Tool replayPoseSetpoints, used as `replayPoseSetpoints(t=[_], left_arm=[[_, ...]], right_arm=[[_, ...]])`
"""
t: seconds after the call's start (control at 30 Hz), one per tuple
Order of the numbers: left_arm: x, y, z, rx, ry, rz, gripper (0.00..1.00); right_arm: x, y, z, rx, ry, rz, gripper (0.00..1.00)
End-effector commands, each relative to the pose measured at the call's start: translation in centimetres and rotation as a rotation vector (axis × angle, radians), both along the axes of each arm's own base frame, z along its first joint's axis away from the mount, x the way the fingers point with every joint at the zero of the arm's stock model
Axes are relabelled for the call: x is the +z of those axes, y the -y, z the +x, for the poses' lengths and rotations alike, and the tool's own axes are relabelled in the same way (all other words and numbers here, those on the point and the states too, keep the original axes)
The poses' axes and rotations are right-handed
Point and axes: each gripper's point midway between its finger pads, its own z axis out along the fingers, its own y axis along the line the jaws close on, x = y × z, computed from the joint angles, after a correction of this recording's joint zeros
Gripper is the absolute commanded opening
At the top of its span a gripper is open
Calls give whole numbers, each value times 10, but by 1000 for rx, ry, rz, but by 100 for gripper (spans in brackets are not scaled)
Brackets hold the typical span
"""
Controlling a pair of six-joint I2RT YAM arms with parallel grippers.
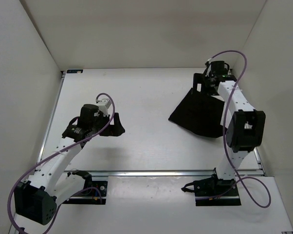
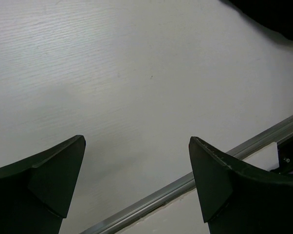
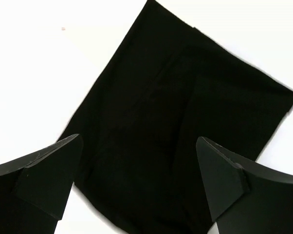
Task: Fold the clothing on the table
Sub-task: Flatten the skirt out
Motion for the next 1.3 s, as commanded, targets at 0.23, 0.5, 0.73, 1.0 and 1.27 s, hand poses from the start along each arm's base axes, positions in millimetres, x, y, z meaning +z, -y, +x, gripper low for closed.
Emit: replayPoseSetpoints(t=[0.23,0.5,0.73,1.0,1.27], left_arm=[[14,26,12,-38,50,-161,99],[1,25,14,-38,3,-152,99],[0,14,25,-10,0,-118,99],[-2,18,30,-24,-9,-118,99],[-9,24,27,-31,-23,-144,99]], right_arm=[[-56,12,96,67,-57,-49,84],[-64,29,114,54,-26,-16,85],[-91,10,109,108,-81,-34,82],[-106,-27,108,162,-102,-56,76],[-118,-22,108,151,-129,-66,47]])
